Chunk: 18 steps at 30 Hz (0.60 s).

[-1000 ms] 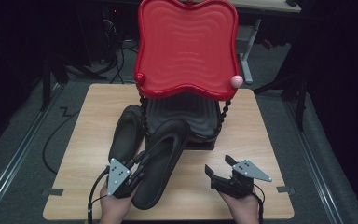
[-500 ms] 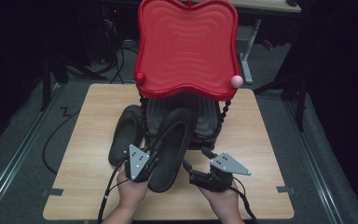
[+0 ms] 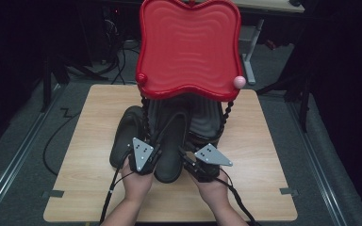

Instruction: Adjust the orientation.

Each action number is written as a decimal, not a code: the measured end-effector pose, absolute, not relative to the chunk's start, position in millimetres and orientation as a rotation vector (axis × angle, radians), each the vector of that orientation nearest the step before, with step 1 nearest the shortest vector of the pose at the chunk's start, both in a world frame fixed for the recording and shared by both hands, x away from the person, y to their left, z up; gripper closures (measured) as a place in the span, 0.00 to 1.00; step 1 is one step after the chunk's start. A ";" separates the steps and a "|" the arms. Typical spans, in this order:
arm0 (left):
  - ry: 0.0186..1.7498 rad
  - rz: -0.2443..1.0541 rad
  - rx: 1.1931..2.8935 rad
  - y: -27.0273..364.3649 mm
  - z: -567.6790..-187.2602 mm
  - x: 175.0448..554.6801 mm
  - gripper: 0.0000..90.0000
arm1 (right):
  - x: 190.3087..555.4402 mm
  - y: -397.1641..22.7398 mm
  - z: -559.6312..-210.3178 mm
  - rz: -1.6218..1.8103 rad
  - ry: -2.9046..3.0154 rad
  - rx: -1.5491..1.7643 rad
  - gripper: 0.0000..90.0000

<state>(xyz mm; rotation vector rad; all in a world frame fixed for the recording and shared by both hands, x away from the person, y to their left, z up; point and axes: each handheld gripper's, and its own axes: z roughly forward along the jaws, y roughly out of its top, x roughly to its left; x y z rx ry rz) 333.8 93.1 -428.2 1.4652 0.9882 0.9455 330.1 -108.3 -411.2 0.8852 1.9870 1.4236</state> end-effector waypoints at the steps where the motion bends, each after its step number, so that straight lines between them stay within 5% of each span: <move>1: 0.990 0.944 1.469 92.9 -428.0 335.6 0.86 | 333.4 -107.3 -411.5 1.411 1.980 0.888 0.80; 9: 0.954 0.825 1.493 96.7 -432.9 357.7 0.77 | 351.8 -101.2 -412.1 1.331 1.903 0.929 0.91; 13: 0.909 0.778 1.515 101.3 -433.3 343.5 0.59 | 358.2 -101.9 -418.1 1.311 1.841 1.003 0.94; 18: 0.911 0.811 1.525 96.2 -438.8 324.7 0.56 | 358.7 -97.4 -418.9 1.295 1.806 1.012 0.95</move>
